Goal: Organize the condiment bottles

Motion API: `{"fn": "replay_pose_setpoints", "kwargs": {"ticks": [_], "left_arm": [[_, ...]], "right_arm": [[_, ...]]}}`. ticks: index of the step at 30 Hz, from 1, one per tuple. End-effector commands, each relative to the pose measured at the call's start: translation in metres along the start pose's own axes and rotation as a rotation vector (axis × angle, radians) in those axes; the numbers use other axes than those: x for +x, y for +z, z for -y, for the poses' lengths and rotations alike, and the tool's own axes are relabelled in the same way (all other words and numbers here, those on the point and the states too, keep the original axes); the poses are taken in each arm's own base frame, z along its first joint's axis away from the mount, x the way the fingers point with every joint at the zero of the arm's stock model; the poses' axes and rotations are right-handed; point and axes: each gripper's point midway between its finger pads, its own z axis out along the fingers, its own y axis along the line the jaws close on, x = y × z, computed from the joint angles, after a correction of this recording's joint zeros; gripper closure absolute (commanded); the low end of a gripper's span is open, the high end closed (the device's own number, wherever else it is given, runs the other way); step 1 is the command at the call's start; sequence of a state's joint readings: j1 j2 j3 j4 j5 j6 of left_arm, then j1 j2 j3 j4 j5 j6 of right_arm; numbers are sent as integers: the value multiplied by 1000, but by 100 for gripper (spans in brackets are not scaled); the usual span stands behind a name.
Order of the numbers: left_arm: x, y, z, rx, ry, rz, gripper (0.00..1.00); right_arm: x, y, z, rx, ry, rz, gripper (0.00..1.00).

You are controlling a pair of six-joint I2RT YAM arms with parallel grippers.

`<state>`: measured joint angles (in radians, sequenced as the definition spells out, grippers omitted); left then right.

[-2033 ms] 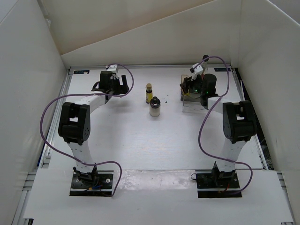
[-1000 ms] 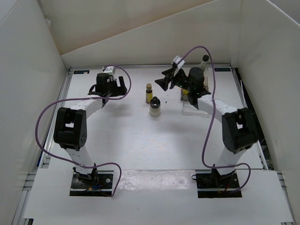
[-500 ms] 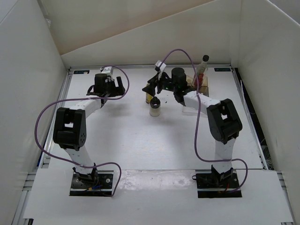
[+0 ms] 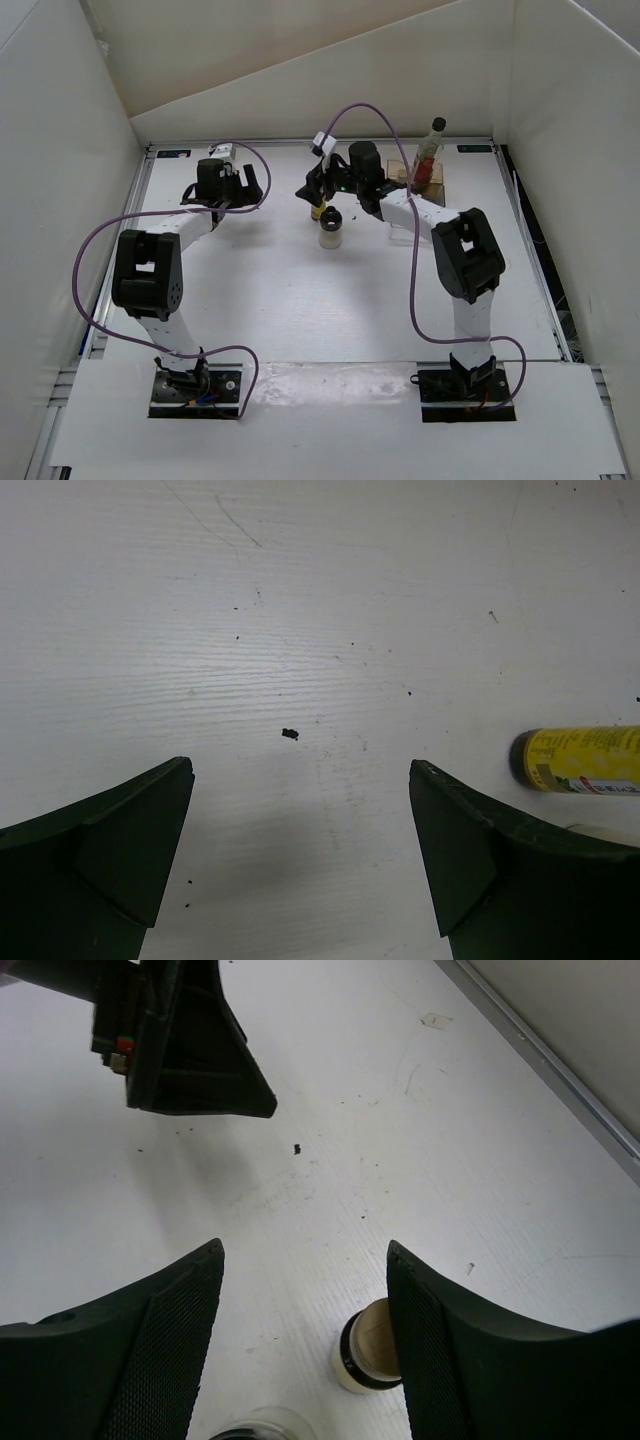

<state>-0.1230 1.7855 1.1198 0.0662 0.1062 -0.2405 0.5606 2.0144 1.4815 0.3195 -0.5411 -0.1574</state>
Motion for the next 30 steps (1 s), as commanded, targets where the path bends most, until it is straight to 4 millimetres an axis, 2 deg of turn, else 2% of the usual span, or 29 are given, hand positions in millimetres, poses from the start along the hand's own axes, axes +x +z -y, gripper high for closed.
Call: {"fn": "replay_pose_setpoints", "kwargs": {"ticks": [1,12,14,22,25,26,27,30], "left_arm": [[-23,-11,7,34,-9,62,0],[-20,-8,1,29,-17,54,0],[-21,-8,1,29,-14,55,0],[-21,-4,1,34,-20,48,0],[-22,-4,1,34,-20,49,0],[-23,-5,1,34,-18,51,0],[-21,-4,3,38,-17,47,0],[-23,-5,1,35,-15,47,0]], "right_arm": [[-8,7,14,32,-46,5,31],[-2,13,41,87,-6,13,31],[-6,12,45,96,5,23,31],[0,15,53,109,57,25,31],[0,16,52,110,70,28,43],[0,16,51,106,81,32,49],[3,17,52,105,93,29,60],[2,16,52,101,107,33,72]]}}
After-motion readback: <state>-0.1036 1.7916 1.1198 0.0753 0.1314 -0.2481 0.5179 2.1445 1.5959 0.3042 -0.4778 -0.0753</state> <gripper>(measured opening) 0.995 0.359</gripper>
